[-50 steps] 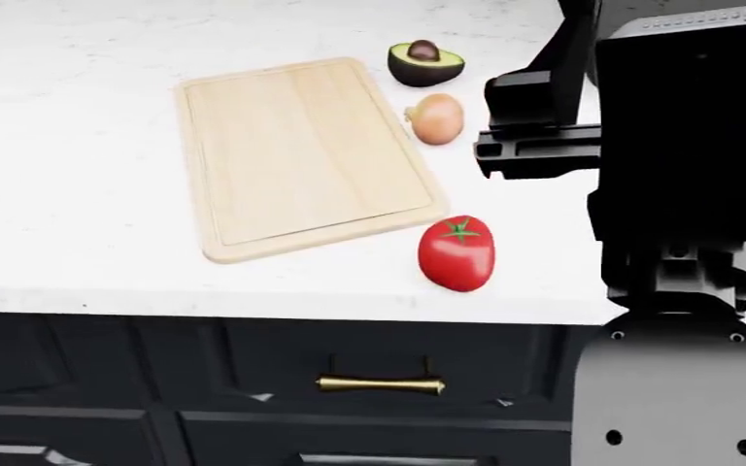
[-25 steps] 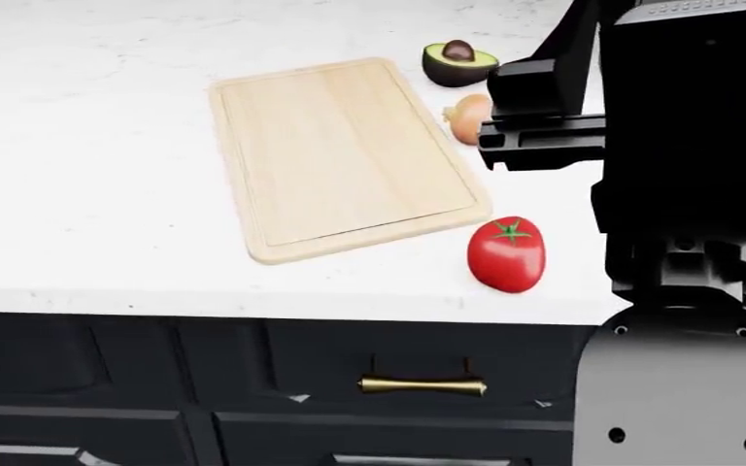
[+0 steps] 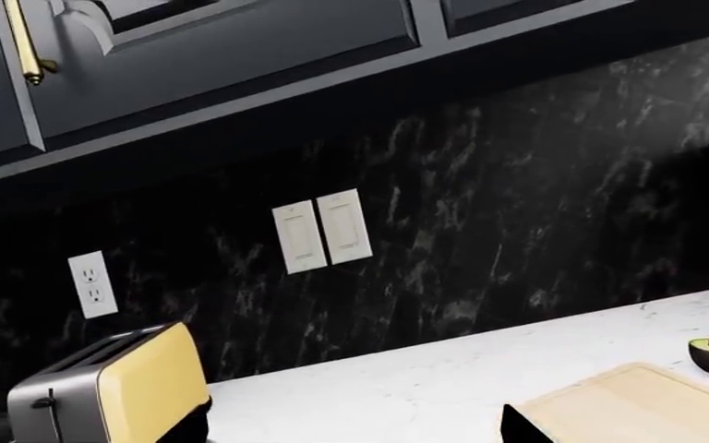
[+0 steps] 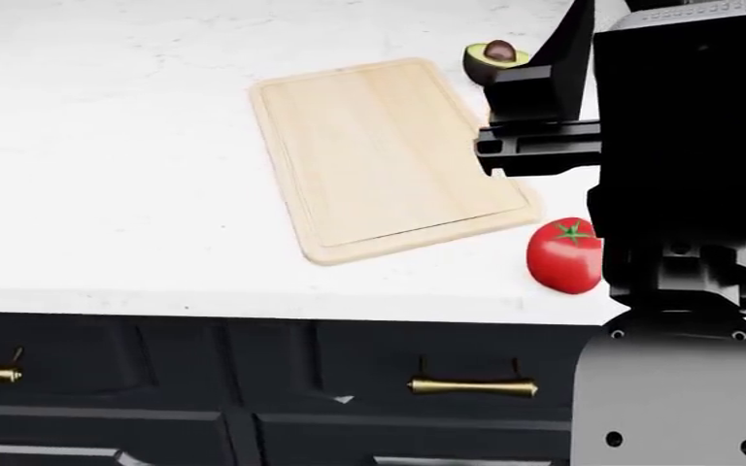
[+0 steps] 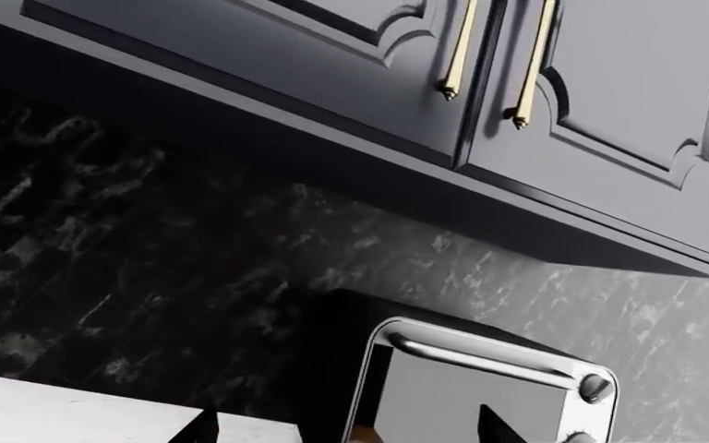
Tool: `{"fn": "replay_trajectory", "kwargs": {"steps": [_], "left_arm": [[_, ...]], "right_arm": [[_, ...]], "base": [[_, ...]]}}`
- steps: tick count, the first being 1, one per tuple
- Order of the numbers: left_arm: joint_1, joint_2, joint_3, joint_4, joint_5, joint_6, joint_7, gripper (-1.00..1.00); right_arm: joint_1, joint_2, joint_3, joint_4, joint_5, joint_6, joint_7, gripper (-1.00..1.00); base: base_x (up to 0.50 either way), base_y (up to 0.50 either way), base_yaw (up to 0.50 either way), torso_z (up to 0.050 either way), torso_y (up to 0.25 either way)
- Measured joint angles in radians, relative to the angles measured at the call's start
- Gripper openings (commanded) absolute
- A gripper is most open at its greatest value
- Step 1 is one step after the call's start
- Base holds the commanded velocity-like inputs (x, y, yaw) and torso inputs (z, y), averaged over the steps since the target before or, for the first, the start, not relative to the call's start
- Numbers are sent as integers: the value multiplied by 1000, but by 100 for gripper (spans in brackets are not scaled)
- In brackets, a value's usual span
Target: Place the avocado, onion, tomato and bell pepper on the cutting board.
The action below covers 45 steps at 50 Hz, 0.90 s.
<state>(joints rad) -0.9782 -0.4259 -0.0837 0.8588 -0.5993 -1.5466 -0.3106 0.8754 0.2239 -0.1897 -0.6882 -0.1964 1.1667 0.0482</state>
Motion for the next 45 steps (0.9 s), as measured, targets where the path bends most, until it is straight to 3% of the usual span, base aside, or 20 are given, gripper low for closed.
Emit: {"fn": "replay_trajectory", "kwargs": {"steps": [22, 45], "left_arm": [[-22, -24, -25, -16, -112, -2, -80, 100], [-145, -148, -72, -200, -548, 15, -328, 100]], "right_arm": [[40, 7, 11, -8, 37, 72, -50, 100], [191, -3, 90, 6, 139, 263, -191, 100]], "base": [[0, 94, 0, 0, 0], [39, 0, 0, 0, 0]]}}
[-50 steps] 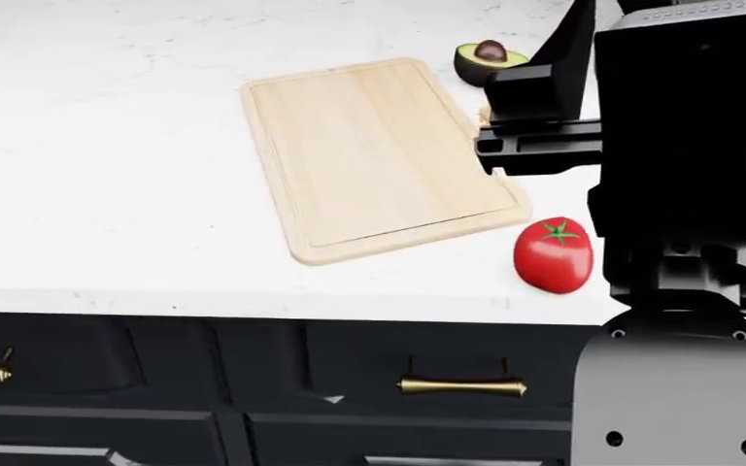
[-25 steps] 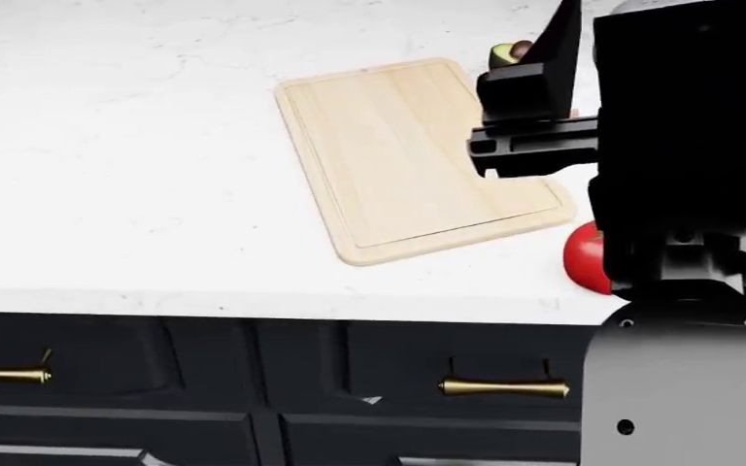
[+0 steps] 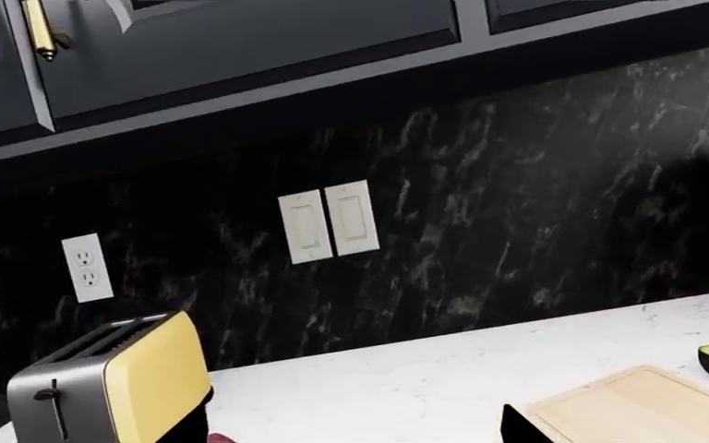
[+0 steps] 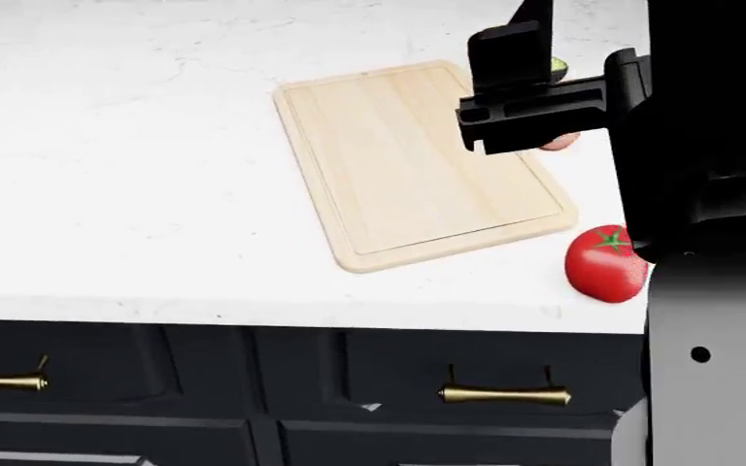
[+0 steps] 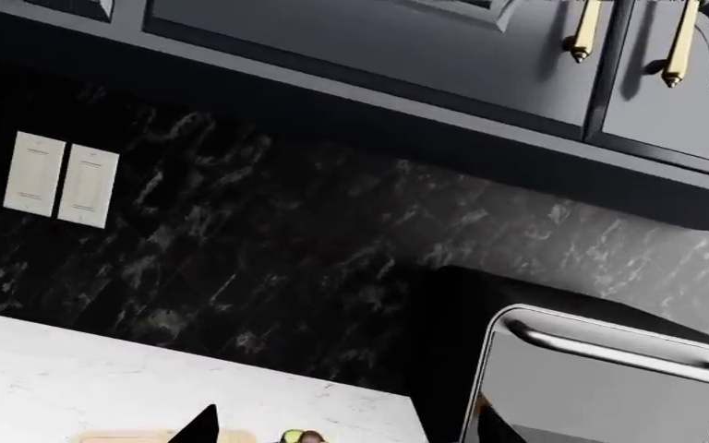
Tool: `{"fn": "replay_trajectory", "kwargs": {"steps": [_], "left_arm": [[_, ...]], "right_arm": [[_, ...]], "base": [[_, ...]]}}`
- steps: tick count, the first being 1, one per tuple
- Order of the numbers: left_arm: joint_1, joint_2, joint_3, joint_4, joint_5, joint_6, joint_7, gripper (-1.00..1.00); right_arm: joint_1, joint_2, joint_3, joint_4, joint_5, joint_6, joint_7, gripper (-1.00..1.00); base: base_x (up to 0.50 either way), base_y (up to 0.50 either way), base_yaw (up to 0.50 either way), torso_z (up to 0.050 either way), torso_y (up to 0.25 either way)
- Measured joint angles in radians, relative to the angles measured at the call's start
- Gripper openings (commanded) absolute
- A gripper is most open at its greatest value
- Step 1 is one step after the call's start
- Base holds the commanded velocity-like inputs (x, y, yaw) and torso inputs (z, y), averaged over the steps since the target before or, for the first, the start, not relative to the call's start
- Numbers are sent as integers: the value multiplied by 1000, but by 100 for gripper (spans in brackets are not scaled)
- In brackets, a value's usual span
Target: Place the avocado, onion, tomato and bell pepper on the cutting board.
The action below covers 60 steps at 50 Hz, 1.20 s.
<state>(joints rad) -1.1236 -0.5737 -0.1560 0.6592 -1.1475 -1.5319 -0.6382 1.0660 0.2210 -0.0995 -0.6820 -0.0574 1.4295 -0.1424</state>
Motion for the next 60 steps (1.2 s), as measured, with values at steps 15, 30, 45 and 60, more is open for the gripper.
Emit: {"fn": "replay_trajectory", "kwargs": {"steps": [15, 30, 45, 60], "left_arm": [[-38, -54, 29, -51, -85, 31, -52, 100], [-43, -83, 41, -61, -131, 52, -87, 100], [-45, -102, 54, -63, -163, 70, -113, 100], [-48, -119, 73, -70, -175, 95, -123, 100]], "right_arm": [[50, 7, -5, 27, 26, 28, -30, 100], [55, 5, 7, 43, 35, 28, -32, 100], [53, 11, 15, 51, 37, 25, -28, 100], [55, 13, 8, 56, 41, 25, -26, 100]], "base": [[179, 95, 0, 0, 0], [179, 72, 0, 0, 0], [205, 0, 0, 0, 0], [279, 54, 0, 0, 0]]}}
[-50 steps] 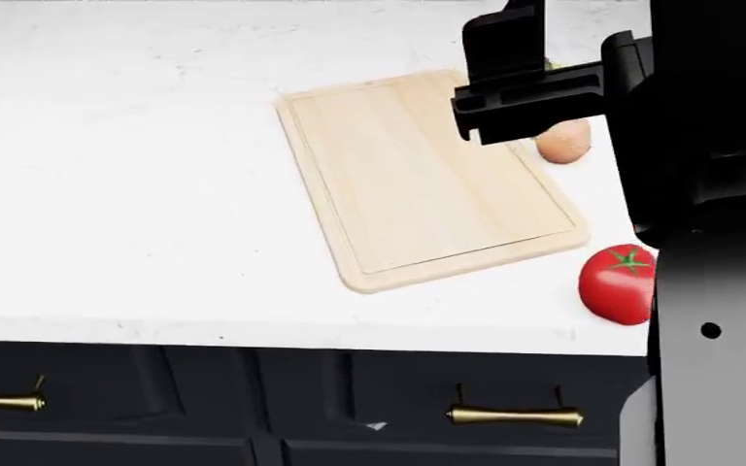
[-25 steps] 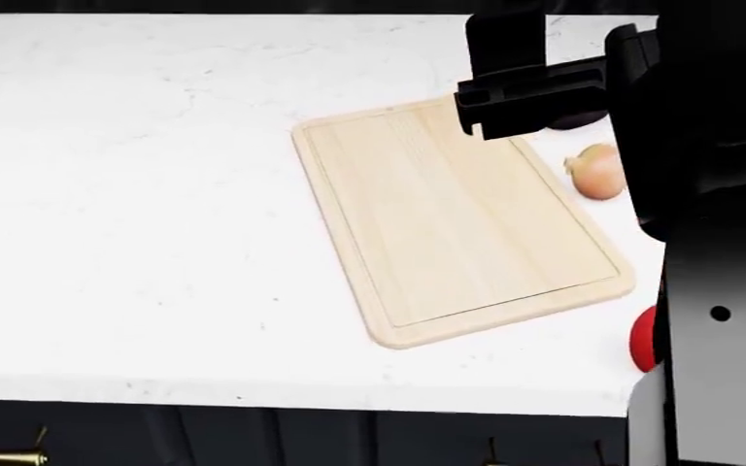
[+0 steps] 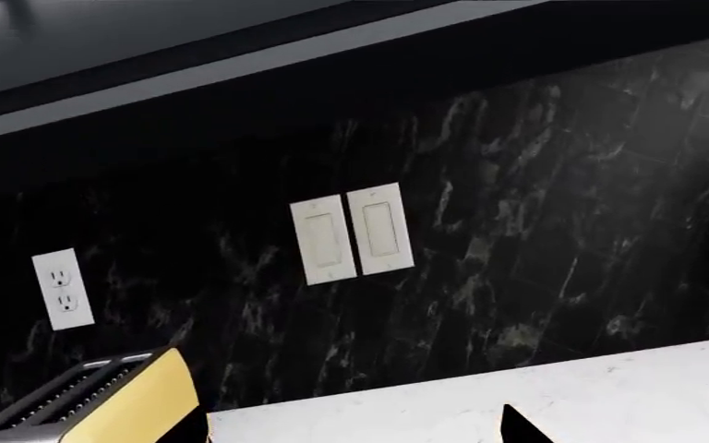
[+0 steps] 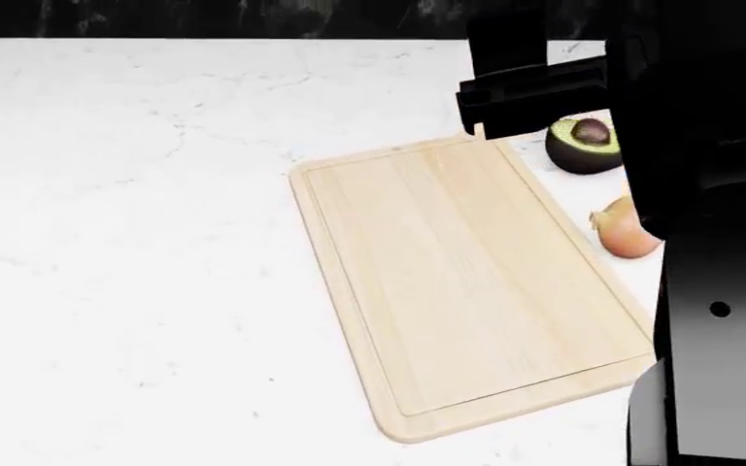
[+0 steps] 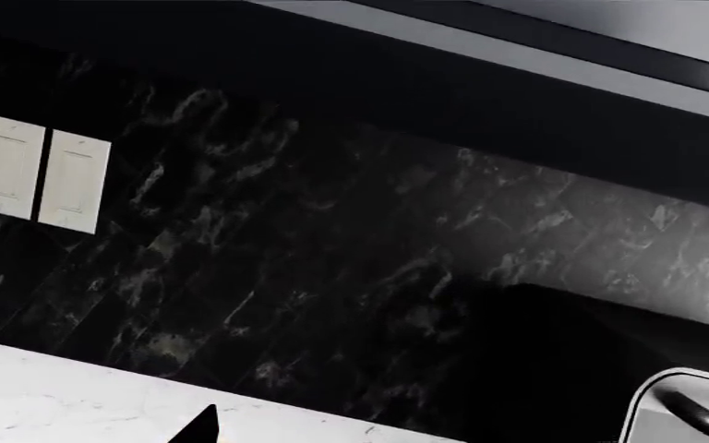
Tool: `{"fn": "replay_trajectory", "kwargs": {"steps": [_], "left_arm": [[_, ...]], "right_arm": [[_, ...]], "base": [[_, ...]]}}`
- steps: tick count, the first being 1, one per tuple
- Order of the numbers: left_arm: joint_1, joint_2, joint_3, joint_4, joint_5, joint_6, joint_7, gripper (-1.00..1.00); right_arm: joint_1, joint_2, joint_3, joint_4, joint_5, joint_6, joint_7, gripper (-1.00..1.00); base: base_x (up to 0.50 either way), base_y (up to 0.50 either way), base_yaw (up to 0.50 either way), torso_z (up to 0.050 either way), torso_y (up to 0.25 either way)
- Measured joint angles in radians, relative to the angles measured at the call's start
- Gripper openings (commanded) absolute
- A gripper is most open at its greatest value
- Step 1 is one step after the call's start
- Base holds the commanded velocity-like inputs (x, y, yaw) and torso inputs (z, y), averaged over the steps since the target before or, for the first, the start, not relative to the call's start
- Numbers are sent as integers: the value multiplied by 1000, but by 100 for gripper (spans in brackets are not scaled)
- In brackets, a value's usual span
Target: Place the avocado, onion, tomato and bell pepper on the cutting board.
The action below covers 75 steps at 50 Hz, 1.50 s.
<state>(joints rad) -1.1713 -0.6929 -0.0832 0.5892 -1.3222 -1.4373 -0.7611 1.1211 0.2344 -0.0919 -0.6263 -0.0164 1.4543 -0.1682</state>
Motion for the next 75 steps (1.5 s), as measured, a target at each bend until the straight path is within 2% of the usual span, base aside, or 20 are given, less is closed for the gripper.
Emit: {"fn": "replay_trajectory", "kwargs": {"steps": [22, 44, 59, 66, 75], "left_arm": [[2, -23, 15, -3, -27, 23, -24, 100], [4, -42, 34, -4, -40, 46, -42, 100], [-11, -76, 60, -74, -37, 38, -31, 100], [-71, -99, 67, -233, -166, -26, -139, 100], [-174, -168, 168, -480, -409, -66, -336, 100]], "right_arm": [[-13, -3, 2, 1, 9, -4, 3, 100], [-16, 2, 5, 3, 14, -2, 8, 100], [-11, 8, 3, -6, 21, 8, 8, 100], [-10, 13, 6, -17, 21, 24, 10, 100], [-12, 17, 13, -24, 22, 32, 11, 100]], "base": [[288, 149, 0, 0, 1], [350, 4, 0, 0, 1], [0, 0, 0, 0, 0], [0, 0, 0, 0, 0], [0, 0, 0, 0, 0]]}}
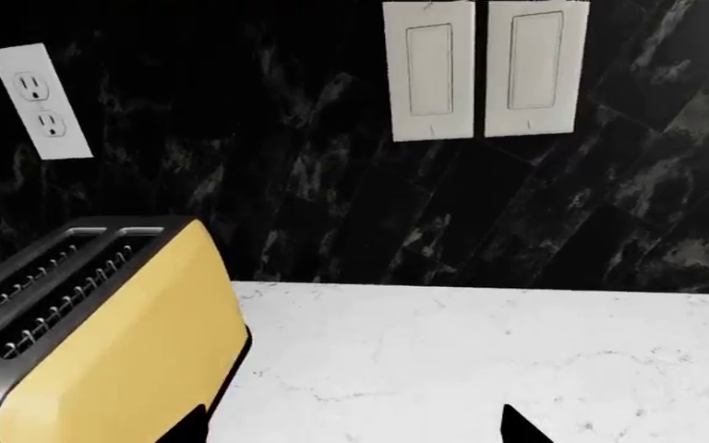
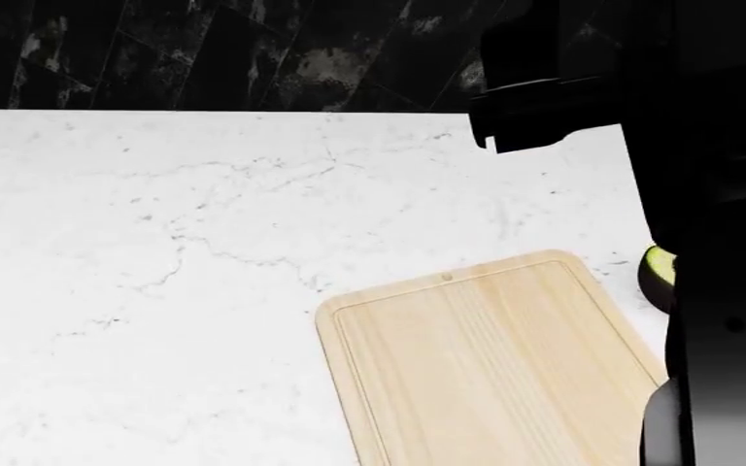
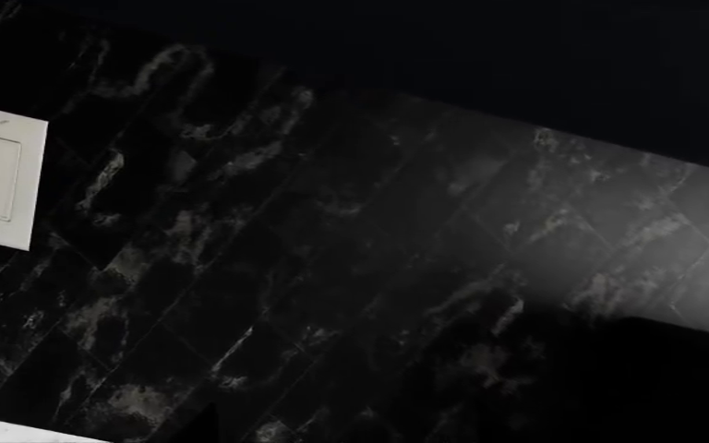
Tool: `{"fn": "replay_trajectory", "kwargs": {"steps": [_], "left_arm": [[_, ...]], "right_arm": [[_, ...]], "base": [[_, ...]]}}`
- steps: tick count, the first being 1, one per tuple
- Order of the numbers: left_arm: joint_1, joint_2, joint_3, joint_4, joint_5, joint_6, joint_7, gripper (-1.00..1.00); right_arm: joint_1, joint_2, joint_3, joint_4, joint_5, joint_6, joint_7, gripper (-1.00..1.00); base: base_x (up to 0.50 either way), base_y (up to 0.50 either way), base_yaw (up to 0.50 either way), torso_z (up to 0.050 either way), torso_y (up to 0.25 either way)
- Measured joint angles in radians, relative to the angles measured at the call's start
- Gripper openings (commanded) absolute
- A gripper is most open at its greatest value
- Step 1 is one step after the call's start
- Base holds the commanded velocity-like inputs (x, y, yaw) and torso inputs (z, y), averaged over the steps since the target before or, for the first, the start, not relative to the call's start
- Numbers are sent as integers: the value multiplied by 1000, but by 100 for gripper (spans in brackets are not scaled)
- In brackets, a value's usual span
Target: Place the avocado, onion, tomato and bell pepper on the cutting board.
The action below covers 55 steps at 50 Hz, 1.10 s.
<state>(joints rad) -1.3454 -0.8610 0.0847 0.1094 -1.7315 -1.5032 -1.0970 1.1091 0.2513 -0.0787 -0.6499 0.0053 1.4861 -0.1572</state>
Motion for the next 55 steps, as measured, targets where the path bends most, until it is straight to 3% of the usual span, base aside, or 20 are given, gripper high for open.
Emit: {"fn": "replay_trajectory", "kwargs": {"steps": [6, 11, 23, 34, 55], "left_arm": [[-76, -33, 96, -141, -80, -16, -70, 100], [-138, -45, 192, -237, -62, -25, -59, 100], [-263, -24, 400, -429, 130, 10, 136, 100], [-297, 26, 551, -594, 307, 106, 342, 100], [-245, 80, 684, -814, 480, 261, 538, 100]], "right_arm": [[-2, 3, 5, -2, 1, 1, 0, 100], [-6, 3, 9, -5, 3, 3, 0, 100], [6, 14, 13, -25, 7, 35, -3, 100], [12, 22, 11, -48, 11, 63, -5, 100], [15, 35, 11, -66, 23, 85, 2, 100]], "base": [[0, 0, 0, 0, 0], [0, 0, 0, 0, 0], [0, 0, 0, 0, 0], [0, 0, 0, 0, 0], [0, 0, 0, 0, 0]]}}
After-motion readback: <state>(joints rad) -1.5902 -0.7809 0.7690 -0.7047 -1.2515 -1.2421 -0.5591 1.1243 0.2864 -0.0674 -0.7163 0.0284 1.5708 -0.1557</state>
